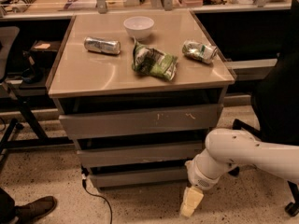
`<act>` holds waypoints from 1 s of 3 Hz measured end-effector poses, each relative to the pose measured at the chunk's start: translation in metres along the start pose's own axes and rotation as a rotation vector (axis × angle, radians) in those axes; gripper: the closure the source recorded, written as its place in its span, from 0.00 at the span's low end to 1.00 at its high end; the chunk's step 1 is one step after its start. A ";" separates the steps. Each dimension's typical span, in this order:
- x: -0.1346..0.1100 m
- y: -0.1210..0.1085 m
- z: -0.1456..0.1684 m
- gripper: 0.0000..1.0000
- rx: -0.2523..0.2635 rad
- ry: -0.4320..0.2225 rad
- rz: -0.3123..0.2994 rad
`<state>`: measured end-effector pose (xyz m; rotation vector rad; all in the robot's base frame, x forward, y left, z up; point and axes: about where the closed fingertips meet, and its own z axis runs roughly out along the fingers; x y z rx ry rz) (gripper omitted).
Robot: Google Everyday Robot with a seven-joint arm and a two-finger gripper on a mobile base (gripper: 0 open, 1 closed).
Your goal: Open middle drawer
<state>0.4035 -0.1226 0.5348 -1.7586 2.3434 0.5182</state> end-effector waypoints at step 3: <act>-0.007 -0.051 0.024 0.00 0.117 -0.097 0.010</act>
Offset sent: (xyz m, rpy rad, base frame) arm 0.0561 0.0057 -0.0257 0.0652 -0.1850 -0.0753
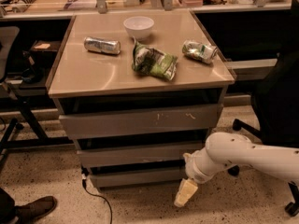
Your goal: Open middle drawer
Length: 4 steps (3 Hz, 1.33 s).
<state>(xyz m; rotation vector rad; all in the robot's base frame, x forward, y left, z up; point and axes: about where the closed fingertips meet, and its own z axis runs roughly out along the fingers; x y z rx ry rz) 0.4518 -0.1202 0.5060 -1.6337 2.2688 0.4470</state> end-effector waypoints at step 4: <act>-0.005 -0.050 0.036 0.00 0.082 -0.025 -0.040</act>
Offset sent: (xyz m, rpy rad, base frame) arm 0.0472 0.0040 -0.0286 0.0027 -0.0817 -0.0149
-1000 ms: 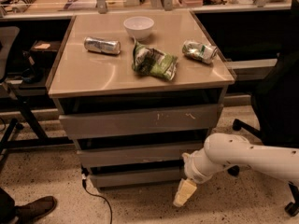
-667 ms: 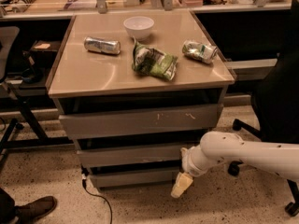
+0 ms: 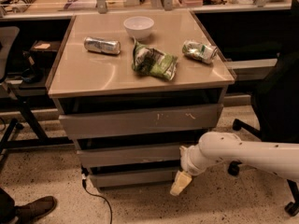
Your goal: Open middle drawer
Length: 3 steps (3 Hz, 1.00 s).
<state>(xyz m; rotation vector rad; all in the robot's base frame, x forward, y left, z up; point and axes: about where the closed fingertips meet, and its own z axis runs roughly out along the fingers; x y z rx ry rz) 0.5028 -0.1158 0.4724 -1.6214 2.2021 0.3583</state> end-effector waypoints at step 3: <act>0.004 -0.069 0.043 0.00 0.091 -0.008 -0.024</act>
Offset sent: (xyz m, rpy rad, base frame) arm 0.0882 -0.0113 -0.0394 -0.0259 -0.1197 -0.0320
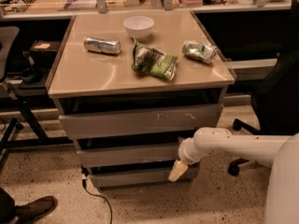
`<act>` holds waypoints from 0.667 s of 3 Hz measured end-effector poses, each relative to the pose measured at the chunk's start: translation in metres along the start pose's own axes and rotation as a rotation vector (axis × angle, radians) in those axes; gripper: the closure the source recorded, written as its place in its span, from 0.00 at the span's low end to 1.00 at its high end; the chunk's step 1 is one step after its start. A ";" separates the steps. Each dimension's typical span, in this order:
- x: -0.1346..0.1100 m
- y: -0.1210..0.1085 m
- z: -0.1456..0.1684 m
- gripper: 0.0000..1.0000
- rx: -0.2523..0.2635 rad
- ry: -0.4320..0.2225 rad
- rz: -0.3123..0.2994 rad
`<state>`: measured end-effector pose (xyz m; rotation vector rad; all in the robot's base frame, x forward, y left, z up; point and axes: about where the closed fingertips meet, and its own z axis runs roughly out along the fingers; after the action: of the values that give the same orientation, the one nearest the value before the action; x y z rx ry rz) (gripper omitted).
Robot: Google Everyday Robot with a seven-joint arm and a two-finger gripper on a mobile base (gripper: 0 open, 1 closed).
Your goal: Open middle drawer
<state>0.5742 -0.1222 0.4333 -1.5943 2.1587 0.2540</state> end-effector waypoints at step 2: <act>0.009 -0.010 0.025 0.00 -0.024 0.023 -0.018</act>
Offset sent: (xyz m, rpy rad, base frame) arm 0.0174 -0.0023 -0.0373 -0.0411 0.0400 0.0453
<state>0.5871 -0.1233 0.4082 -1.6366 2.1653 0.2587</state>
